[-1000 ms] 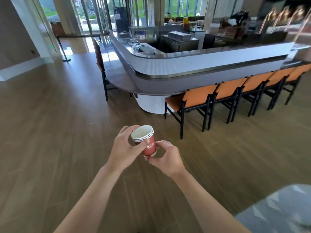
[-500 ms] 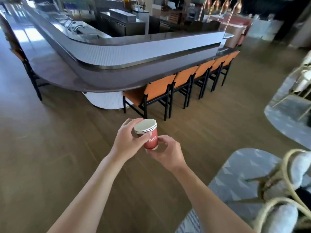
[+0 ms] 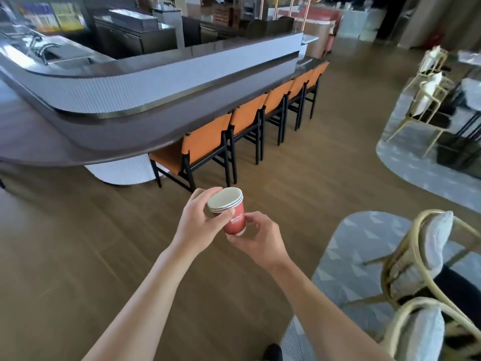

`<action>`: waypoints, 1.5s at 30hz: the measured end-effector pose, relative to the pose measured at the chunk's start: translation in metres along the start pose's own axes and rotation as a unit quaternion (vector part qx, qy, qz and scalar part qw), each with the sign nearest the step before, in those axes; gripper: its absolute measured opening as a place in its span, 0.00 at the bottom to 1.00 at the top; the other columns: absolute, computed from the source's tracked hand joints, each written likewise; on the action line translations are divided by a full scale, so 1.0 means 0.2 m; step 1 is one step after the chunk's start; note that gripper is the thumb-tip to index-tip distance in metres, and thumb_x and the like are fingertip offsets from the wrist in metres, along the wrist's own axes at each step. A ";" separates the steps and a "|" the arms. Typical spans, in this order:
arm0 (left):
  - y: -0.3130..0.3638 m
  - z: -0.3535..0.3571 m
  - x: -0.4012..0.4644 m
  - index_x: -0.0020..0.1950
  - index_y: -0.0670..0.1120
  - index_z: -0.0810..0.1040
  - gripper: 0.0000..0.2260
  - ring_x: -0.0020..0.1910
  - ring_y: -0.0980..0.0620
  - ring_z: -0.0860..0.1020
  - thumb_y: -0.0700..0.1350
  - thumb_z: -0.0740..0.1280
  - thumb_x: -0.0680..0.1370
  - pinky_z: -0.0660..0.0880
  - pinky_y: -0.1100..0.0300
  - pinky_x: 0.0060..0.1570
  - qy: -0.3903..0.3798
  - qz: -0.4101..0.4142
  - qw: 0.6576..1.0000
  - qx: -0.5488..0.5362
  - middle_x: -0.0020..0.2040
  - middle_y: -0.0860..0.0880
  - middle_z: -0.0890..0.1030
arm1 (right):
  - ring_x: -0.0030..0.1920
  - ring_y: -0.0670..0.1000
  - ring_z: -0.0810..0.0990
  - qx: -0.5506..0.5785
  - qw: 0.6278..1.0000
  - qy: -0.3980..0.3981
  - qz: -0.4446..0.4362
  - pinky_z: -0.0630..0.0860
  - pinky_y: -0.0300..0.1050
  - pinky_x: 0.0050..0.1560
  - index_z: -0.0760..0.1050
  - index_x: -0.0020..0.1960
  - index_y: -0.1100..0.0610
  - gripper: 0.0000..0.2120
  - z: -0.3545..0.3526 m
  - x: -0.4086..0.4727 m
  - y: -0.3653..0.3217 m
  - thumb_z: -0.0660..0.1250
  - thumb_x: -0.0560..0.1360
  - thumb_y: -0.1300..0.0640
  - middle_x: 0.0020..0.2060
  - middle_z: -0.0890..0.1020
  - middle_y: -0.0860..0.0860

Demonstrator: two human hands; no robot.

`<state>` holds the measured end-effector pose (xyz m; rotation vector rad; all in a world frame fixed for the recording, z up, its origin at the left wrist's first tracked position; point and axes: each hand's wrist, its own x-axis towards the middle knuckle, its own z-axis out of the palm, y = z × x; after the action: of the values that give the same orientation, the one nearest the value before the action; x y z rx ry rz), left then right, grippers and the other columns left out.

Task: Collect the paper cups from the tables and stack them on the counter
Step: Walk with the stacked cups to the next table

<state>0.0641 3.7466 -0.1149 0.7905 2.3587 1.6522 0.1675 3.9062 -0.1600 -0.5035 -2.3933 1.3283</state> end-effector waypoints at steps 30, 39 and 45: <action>0.70 1.67 1.35 0.65 0.61 0.81 0.22 0.58 0.60 0.82 0.56 0.76 0.71 0.82 0.56 0.58 -0.217 0.084 0.973 -0.013 0.61 0.56 0.80 | 0.54 0.39 0.81 0.016 0.974 0.213 0.074 0.72 0.28 0.53 0.83 0.58 0.49 0.24 -1.49 0.91 0.96 0.84 0.64 0.45 0.50 0.83 0.39; 0.77 2.19 1.84 0.69 0.59 0.79 0.28 0.67 0.60 0.78 0.60 0.78 0.70 0.75 0.48 0.71 -0.343 0.131 0.929 -0.049 0.65 0.61 0.81 | 0.55 0.41 0.81 -0.042 0.932 0.322 0.159 0.76 0.37 0.56 0.83 0.54 0.44 0.19 -1.83 1.11 1.12 0.81 0.64 0.43 0.49 0.84 0.39; 0.73 2.33 2.23 0.73 0.59 0.77 0.28 0.68 0.66 0.75 0.54 0.80 0.75 0.73 0.55 0.70 -0.366 0.162 0.914 -0.065 0.66 0.64 0.80 | 0.54 0.39 0.79 -0.106 0.911 0.359 0.175 0.70 0.28 0.53 0.82 0.53 0.47 0.19 -1.92 1.43 1.15 0.82 0.65 0.47 0.48 0.81 0.38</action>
<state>-0.0736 4.3927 -0.0836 1.5125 1.6373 1.2584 0.1287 4.4356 -0.1286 -1.2801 -1.8656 0.7861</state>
